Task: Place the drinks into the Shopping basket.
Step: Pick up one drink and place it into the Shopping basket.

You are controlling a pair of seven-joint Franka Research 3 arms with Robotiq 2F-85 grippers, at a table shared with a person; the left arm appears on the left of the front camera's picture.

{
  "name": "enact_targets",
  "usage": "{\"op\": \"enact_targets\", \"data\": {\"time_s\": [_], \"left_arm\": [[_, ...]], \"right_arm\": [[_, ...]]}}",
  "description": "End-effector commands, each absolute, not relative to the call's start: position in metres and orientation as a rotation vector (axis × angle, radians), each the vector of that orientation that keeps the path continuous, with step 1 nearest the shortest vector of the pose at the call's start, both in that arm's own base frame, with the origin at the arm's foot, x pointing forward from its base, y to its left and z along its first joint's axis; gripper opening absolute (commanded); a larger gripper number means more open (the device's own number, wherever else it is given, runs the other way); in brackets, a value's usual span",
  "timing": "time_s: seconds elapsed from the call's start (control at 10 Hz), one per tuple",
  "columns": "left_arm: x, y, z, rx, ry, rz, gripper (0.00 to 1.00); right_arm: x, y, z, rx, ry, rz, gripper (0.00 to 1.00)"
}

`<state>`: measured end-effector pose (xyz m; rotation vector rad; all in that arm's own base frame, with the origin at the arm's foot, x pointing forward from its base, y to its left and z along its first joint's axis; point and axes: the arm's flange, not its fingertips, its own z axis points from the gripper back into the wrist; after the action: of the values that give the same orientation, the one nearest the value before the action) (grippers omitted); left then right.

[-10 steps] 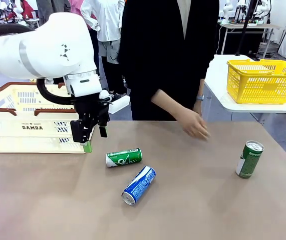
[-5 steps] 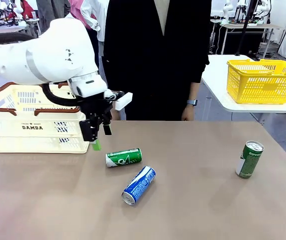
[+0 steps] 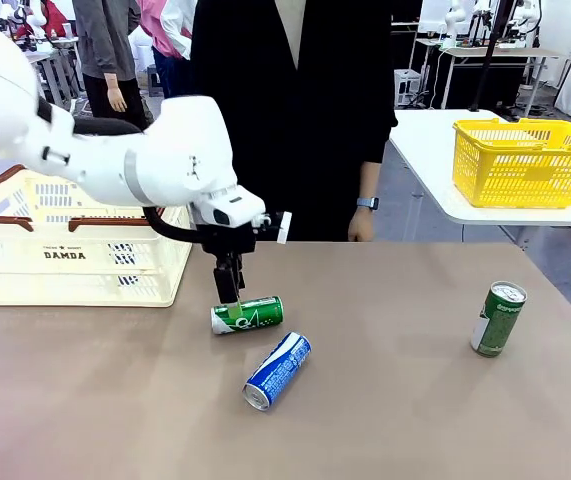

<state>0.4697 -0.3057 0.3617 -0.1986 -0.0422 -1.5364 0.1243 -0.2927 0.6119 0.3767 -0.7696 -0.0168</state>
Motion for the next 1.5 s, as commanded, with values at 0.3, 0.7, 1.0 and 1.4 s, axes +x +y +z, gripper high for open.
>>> {"op": "enact_targets", "data": {"time_s": [0.3, 0.7, 1.0, 1.4], "left_arm": [[0.481, -0.317, 0.331, -0.098, -0.02, -1.531, 1.0], [0.485, -0.329, 0.315, -0.118, 0.017, -1.556, 0.69], [0.487, -0.33, 0.315, -0.092, 0.033, -1.559, 0.0], [0.488, -0.324, 0.319, -0.105, 0.034, -1.539, 0.0]], "right_arm": [[0.116, -0.296, 0.614, 0.365, -0.757, -0.039, 1.0], [0.116, -0.296, 0.614, 0.365, -0.757, -0.039, 1.0], [0.116, -0.296, 0.614, 0.365, -0.757, -0.039, 1.0], [0.116, -0.296, 0.614, 0.365, -0.757, -0.039, 1.0]]}}
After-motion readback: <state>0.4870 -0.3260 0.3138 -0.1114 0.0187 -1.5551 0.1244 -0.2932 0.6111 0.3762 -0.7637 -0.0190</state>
